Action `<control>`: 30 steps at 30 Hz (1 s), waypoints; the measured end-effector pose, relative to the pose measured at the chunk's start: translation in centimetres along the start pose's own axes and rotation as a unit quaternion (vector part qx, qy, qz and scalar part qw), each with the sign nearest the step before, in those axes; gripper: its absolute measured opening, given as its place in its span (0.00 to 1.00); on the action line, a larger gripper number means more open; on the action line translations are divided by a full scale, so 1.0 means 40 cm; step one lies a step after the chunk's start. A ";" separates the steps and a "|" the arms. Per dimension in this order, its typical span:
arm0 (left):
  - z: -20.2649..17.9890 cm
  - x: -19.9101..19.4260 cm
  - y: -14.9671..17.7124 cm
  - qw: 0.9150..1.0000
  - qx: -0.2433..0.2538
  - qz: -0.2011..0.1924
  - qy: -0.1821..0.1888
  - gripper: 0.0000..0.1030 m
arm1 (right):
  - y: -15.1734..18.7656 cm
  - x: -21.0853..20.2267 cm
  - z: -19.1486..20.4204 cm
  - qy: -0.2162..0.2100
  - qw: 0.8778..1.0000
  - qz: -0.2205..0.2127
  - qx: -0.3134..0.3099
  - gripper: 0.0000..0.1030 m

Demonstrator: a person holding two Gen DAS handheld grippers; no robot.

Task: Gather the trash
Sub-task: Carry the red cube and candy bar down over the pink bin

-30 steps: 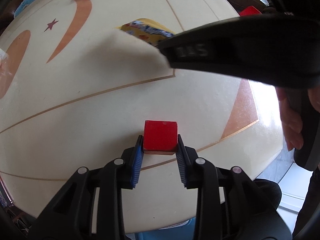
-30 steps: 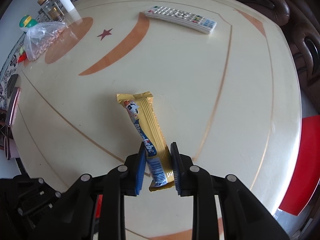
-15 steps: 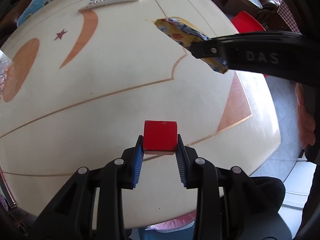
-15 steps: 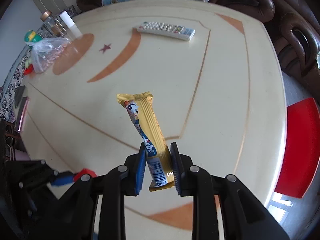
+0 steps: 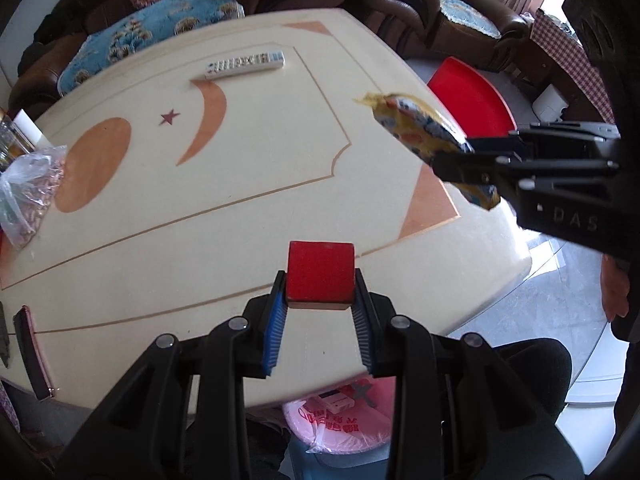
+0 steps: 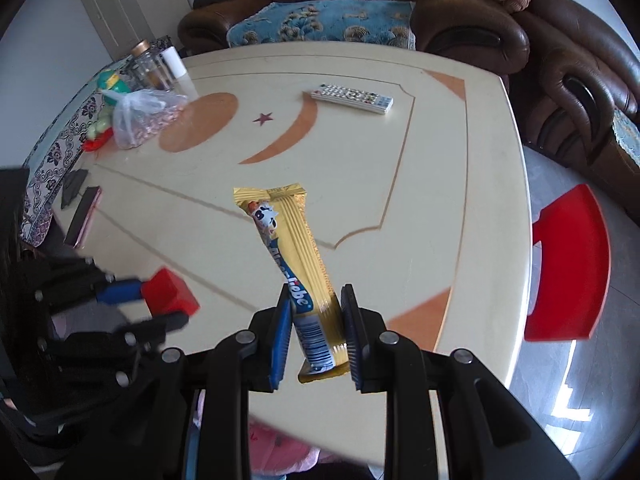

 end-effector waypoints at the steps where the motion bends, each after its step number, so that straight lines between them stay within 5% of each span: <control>1: 0.000 -0.017 0.013 1.000 0.001 -0.006 -0.001 0.30 | 0.016 -0.019 0.018 0.002 1.000 -0.003 -0.004 0.24; 14: -0.039 -0.145 0.227 0.998 0.042 -0.046 0.006 0.30 | 0.232 -0.133 0.192 -0.005 1.000 -0.010 -0.017 0.24; 30: -0.041 0.006 0.474 0.999 0.049 0.017 0.005 0.30 | 0.484 -0.030 0.295 -0.019 0.999 0.044 0.003 0.24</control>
Point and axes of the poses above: each gripper's, at about its wrist camera, not at the fingertips, and x roughly the way its jaws point, z to its left, y to its underside, the point moved 4 cm from there along x, roughly the way its jaws point, and after that the axes turned 6 degrees about -x, right-handed, at the moved point
